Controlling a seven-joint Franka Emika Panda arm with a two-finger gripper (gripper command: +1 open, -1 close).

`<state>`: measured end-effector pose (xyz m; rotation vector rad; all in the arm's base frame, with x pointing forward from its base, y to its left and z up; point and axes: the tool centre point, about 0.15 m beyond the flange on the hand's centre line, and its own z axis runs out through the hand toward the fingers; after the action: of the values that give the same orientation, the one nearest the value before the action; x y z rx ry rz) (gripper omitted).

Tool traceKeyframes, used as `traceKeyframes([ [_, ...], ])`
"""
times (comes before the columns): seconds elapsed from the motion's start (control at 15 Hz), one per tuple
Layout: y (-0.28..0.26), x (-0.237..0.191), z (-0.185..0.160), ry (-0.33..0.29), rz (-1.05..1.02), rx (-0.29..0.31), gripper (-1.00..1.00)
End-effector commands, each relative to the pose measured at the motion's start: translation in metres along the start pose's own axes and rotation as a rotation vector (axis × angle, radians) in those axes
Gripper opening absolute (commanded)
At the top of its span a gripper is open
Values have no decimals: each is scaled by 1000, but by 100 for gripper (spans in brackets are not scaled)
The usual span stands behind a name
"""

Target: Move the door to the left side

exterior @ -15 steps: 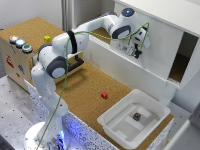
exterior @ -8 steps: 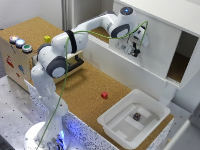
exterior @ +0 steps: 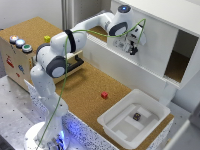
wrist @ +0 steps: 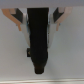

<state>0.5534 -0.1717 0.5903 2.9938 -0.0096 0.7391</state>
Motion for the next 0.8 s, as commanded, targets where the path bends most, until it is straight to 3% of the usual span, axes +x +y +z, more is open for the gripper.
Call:
traceKeyframes([
  [0.0,-42,29,24,12,-13,-96,-100],
  [0.73,-89,35,24,10,-67,-85,-100],
])
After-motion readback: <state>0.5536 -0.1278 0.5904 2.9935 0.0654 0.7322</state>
